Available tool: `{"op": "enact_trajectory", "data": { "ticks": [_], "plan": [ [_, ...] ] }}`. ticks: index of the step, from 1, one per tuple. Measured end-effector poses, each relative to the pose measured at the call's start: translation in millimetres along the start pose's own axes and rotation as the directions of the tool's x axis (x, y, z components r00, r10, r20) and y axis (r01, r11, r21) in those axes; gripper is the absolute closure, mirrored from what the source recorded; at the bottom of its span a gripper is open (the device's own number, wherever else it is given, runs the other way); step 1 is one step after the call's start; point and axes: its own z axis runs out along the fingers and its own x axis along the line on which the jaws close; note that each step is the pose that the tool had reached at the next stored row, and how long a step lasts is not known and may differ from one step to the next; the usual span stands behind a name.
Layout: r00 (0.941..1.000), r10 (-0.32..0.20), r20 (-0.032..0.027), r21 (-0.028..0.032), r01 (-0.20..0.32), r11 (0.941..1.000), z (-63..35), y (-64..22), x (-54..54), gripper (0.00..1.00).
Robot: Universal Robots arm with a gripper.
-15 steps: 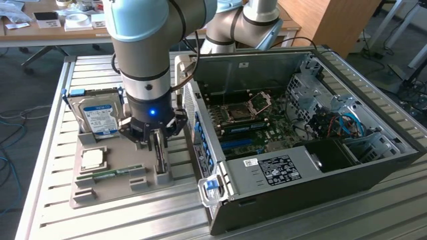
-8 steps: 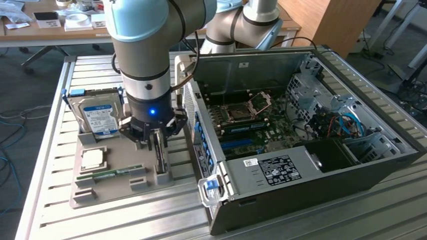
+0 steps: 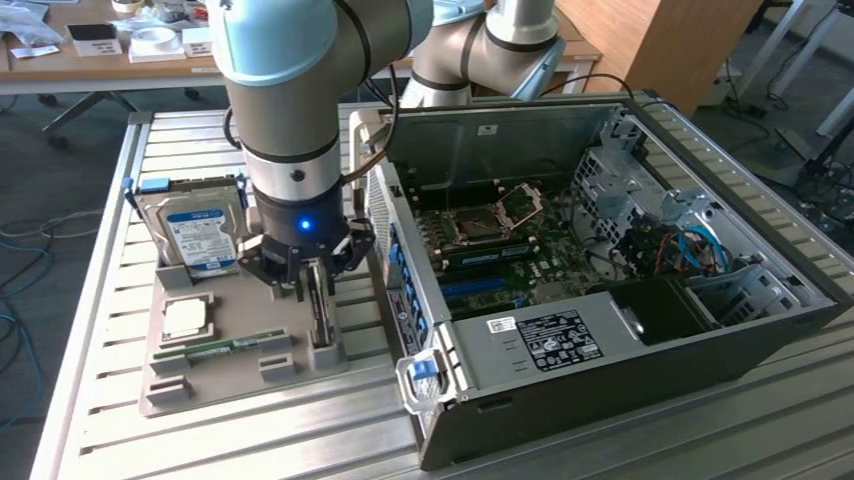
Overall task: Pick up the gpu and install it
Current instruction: 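Pick up the gpu and move the gpu toward the slot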
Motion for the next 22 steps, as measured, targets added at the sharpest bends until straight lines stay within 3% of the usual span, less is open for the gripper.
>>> {"op": "enact_trajectory", "data": {
  "ticks": [22],
  "plan": [
    [1.0000,0.000,0.0000,0.0000,0.000,1.0000,2.0,-0.1,0.5,0.59]
  ]
}}
